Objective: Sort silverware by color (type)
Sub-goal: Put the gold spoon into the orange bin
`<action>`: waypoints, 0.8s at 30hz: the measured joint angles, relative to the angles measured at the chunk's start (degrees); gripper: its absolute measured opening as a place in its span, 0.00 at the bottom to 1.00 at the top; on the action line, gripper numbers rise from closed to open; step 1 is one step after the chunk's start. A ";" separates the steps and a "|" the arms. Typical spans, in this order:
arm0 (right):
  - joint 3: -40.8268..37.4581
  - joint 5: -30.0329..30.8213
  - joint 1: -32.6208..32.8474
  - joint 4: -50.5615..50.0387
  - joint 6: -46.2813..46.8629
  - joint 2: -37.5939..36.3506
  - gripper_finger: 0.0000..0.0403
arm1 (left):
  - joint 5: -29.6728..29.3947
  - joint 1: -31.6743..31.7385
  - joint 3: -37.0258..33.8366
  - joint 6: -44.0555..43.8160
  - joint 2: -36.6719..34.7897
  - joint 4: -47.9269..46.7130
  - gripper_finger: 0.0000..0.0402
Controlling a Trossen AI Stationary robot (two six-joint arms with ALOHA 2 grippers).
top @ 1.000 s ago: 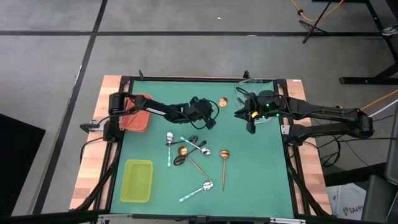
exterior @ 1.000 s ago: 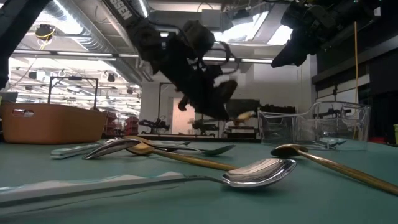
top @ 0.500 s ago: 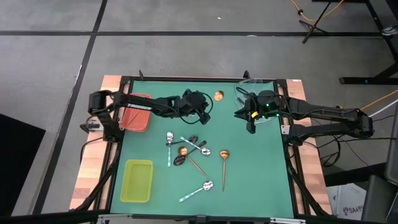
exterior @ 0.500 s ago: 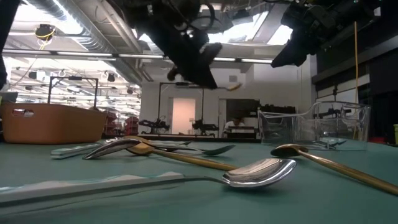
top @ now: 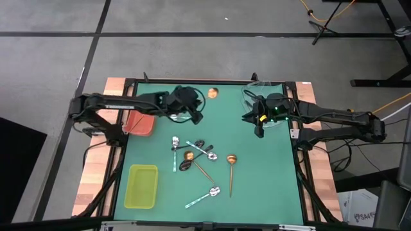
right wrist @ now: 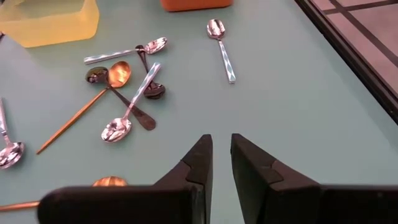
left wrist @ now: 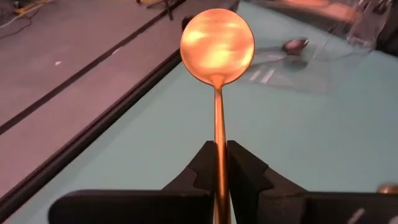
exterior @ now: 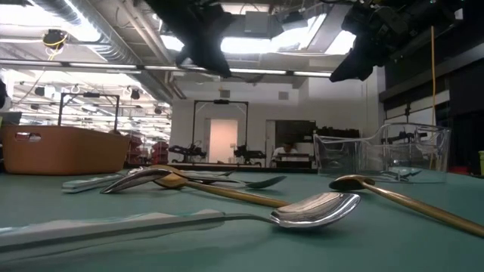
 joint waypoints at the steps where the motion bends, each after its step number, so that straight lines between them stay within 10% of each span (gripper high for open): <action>1: 0.00 0.00 0.00 -0.05 0.00 0.00 0.13 | -0.13 0.00 0.00 -0.02 -0.84 -0.61 0.05; 24: -0.02 0.00 0.00 -1.88 0.01 0.00 0.13 | -6.31 0.00 0.00 -15.88 -13.92 -39.80 0.05</action>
